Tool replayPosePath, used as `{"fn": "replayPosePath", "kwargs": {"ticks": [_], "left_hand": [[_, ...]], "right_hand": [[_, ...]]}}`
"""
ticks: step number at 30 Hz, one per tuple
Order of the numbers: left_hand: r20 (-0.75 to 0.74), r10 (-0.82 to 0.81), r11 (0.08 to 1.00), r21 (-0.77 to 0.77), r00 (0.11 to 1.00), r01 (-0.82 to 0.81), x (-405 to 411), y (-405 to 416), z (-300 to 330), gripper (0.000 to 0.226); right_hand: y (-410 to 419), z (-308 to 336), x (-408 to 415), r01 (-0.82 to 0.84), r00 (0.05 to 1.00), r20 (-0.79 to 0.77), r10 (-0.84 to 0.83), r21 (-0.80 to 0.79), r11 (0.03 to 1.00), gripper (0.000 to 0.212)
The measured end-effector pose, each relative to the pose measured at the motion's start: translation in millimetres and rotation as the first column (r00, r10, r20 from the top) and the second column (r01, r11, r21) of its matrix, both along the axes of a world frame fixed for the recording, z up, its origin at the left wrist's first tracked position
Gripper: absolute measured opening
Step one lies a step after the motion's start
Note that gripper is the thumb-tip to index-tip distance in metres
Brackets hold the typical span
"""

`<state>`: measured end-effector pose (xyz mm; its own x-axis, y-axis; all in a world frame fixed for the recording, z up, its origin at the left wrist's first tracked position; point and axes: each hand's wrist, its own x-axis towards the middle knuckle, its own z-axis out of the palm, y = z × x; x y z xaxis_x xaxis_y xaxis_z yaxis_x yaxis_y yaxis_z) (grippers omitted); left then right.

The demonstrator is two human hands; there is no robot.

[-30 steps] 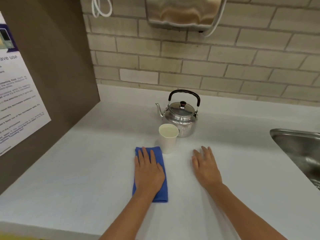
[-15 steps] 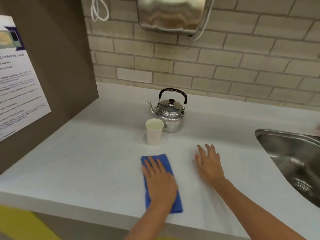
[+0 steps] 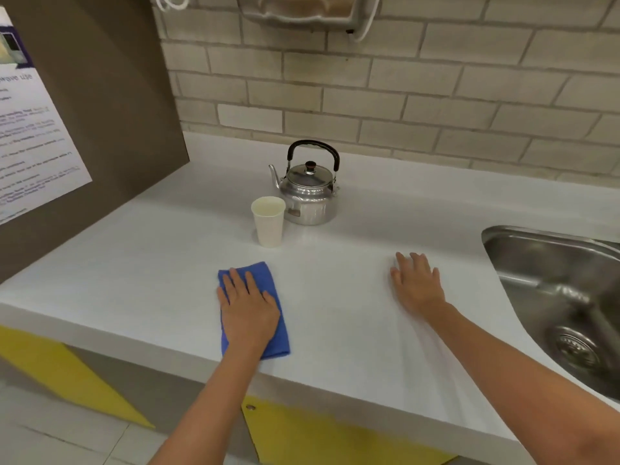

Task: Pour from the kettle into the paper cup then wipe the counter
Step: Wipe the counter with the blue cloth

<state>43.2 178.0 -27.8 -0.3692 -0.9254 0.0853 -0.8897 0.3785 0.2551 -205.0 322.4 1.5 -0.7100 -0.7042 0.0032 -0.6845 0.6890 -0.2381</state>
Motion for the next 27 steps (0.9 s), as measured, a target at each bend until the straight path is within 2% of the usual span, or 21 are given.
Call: {"fn": "replayPosePath", "kwargs": {"ticks": [3,7,9,13,16,21,24,27], "left_hand": [[0.043,0.030,0.999,-0.025,0.999,-0.029,-44.1,29.7,2.4,0.060],[0.027,-0.232,0.973,0.017,0.972,0.232,-126.0,79.1,2.5,0.061],[-0.010,-0.309,0.950,0.046,0.951,0.309,-130.2,84.4,2.2,0.063],[-0.057,-0.216,0.976,0.020,0.975,0.218,-92.1,57.0,-5.0,0.064],[-0.031,-0.170,0.985,0.022,0.985,0.170,-103.9,37.4,-4.8,0.064],[-0.009,-0.226,0.974,0.022,0.974,0.226,-212.0,14.5,7.4,0.061],[0.035,-0.229,0.972,0.070,0.973,0.226,-289.9,18.2,12.8,0.061],[0.060,-0.381,0.924,0.064,0.923,0.377,-316.8,27.7,8.6,0.057]], "right_hand": [[5.3,-2.3,-6.5,-0.021,1.000,0.014,0.022,-0.031,0.999,0.047],[21.8,-2.7,-25.4,-0.010,0.999,0.038,0.014,-0.116,0.993,0.048],[28.8,-4.6,-34.9,-0.020,1.000,0.010,0.021,-0.095,0.995,0.048],[31.0,-11.7,-46.3,-0.033,0.999,-0.042,0.030,-0.058,0.998,0.047],[29.5,-15.4,-49.6,-0.035,0.999,-0.042,0.031,-0.077,0.996,0.048],[36.0,-26.3,-56.2,0.047,0.999,0.036,-0.037,-0.334,0.941,0.046],[32.5,-29.3,-61.6,0.130,0.982,0.185,-0.041,-0.502,0.855,0.047],[33.8,-28.7,-64.9,0.191,0.963,0.268,-0.028,-0.606,0.772,0.047]]}}
